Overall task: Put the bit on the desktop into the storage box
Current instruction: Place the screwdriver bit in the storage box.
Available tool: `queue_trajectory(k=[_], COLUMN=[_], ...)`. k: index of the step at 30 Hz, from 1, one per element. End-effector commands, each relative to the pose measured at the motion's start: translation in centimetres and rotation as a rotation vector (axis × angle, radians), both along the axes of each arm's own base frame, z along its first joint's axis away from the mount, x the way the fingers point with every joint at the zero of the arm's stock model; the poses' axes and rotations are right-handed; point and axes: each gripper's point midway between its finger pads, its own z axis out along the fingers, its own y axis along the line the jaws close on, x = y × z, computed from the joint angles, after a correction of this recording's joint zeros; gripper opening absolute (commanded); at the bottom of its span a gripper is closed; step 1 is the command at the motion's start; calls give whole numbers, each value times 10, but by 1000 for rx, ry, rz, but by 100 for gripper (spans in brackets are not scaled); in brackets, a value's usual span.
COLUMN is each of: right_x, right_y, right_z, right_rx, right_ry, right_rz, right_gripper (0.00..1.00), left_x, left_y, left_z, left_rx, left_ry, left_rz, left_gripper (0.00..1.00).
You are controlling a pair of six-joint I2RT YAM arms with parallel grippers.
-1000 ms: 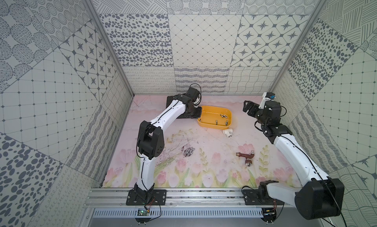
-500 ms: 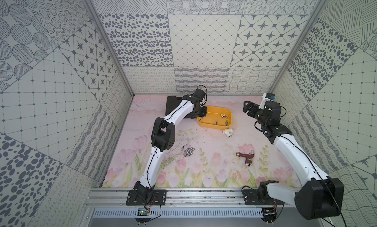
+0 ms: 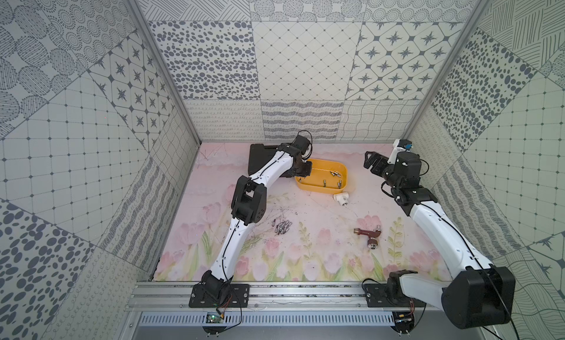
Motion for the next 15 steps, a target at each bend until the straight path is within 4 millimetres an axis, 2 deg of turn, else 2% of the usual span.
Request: queue_trajectory(k=[1, 9, 15], right_x=[1, 1, 1], right_y=[0, 0, -1], right_z=[10, 9, 9], right_rx=[13, 13, 12], right_ry=[-46, -44, -42], right_rz=[3, 3, 1], right_gripper=[97, 97, 97], left_x=[6, 6, 6], left_y=[-4, -4, 0], left_z=[5, 6, 16], left_rx=[-4, 0, 16], left_ry=[-33, -39, -60], left_rz=[2, 4, 10], left_gripper=[7, 11, 32])
